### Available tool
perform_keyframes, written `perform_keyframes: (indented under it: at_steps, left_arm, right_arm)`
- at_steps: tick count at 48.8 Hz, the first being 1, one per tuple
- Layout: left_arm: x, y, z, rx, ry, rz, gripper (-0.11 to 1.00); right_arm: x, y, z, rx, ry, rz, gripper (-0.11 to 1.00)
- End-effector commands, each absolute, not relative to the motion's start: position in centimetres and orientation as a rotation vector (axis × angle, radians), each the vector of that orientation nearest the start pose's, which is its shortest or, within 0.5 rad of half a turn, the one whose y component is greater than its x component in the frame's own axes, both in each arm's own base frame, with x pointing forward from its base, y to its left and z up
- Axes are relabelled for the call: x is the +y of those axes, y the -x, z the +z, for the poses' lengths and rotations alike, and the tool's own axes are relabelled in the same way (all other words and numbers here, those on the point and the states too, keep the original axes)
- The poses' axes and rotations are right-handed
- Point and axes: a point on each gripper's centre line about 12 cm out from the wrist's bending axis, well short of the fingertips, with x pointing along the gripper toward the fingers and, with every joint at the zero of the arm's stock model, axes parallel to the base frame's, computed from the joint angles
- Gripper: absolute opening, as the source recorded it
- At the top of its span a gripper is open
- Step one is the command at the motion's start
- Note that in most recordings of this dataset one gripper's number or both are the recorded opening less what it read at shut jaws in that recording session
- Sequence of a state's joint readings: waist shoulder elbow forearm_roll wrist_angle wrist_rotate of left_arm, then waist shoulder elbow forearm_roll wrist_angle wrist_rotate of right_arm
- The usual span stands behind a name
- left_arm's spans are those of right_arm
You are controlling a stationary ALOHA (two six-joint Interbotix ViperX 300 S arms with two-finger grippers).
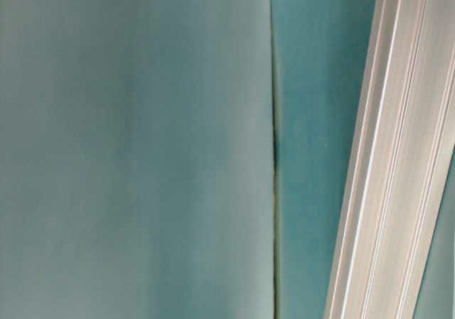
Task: Lift the metal rail with both hands.
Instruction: 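Move both grippers down onto the two ends of the silver rail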
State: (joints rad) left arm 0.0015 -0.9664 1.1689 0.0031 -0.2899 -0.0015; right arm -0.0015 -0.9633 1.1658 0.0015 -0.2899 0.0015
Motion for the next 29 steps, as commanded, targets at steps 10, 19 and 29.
perform_keyframes:
  at_steps: [10, 19, 29]
  left_arm:
    - [1.6, -22.9, 32.2, 0.11, 0.013, 0.071, -0.03]
    - [1.9, -24.5, 31.1, 0.366, -0.017, 0.072, -0.05]
    - [2.1, -26.7, 30.8, 0.506, -0.121, 0.046, -0.05]
  right_arm:
    - [-0.3, -20.7, 30.4, 0.058, -0.202, -0.026, -0.03]
    - [0.1, -21.5, 30.1, 0.321, -0.283, -0.026, -0.03]
    - [1.0, -23.1, 29.8, 0.54, -0.355, -0.027, -0.03]
